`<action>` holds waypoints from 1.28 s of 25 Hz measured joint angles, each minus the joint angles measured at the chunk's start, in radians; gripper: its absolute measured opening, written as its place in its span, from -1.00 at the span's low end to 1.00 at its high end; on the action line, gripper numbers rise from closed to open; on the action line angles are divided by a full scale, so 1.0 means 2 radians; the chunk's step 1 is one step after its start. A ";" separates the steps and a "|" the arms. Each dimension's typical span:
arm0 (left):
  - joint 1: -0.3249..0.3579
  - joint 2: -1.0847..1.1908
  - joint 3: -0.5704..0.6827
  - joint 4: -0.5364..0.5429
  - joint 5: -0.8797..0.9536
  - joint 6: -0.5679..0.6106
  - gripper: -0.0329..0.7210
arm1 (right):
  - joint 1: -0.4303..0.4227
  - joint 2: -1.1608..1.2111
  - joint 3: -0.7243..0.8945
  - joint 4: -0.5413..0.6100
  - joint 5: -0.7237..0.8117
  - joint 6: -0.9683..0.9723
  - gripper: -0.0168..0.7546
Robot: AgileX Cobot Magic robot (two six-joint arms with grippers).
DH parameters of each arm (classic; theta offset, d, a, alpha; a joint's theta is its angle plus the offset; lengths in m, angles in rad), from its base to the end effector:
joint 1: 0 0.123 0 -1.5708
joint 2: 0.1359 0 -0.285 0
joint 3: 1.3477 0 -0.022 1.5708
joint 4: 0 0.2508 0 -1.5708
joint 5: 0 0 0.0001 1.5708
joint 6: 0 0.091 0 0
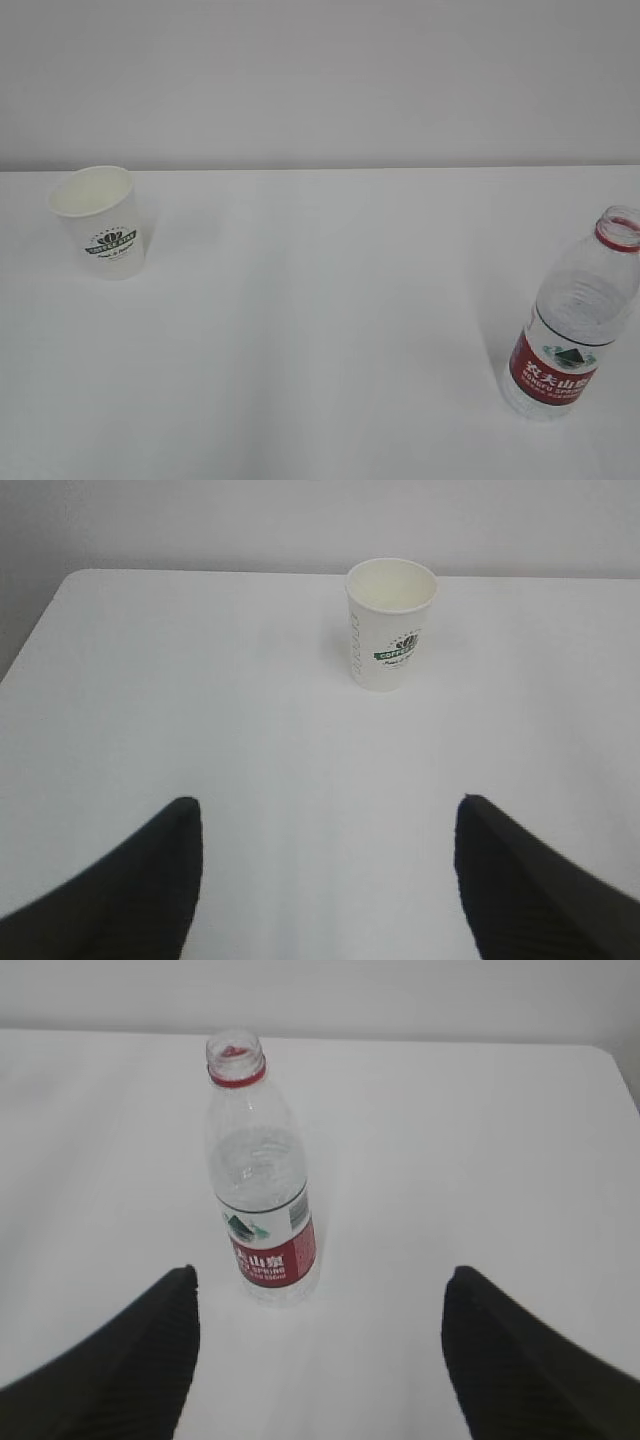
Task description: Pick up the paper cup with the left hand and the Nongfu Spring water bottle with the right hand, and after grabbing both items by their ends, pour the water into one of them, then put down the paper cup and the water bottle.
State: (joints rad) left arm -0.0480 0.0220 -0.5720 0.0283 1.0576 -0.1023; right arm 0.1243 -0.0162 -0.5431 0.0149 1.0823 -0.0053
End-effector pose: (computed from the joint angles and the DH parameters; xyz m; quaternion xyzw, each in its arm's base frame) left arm -0.0098 0.0027 0.2975 -0.0237 0.8387 -0.0268 0.5435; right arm -0.0136 -0.0005 0.2872 -0.0552 0.8414 0.0394 0.5361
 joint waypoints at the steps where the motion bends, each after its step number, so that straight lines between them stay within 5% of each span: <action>1: 0.000 0.007 0.000 0.000 0.000 0.000 0.60 | 0.000 0.000 0.000 0.000 -0.006 0.000 0.52; 32: 0.000 0.207 0.000 0.000 -0.224 0.000 0.60 | 0.000 0.140 0.000 0.001 -0.224 -0.021 0.52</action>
State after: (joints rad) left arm -0.0480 0.4362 -0.5720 0.0283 0.6102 -0.1023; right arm 0.1243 0.2637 -0.5431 0.0172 0.6337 -0.0467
